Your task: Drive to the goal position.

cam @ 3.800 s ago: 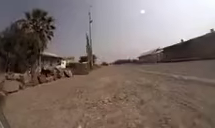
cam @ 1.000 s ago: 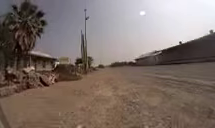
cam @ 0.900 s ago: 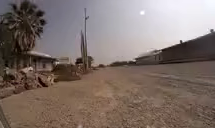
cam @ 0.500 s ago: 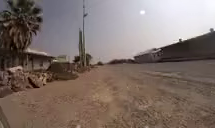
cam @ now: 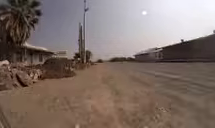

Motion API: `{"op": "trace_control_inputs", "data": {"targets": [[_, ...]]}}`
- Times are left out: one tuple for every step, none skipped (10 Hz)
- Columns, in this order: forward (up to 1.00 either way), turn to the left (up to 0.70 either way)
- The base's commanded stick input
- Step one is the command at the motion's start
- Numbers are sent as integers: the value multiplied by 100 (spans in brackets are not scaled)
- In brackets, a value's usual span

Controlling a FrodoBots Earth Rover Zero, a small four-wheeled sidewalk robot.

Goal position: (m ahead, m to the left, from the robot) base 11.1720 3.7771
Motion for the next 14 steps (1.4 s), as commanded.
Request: {"op": "trace_control_inputs", "data": {"targets": [[100, 0], [100, 0], [100, 0], [100, 0], [100, 0], [100, 0], [100, 0], [100, 0], [100, 0], [100, 0], [100, 0], [100, 0], [100, 0], [100, 0]]}}
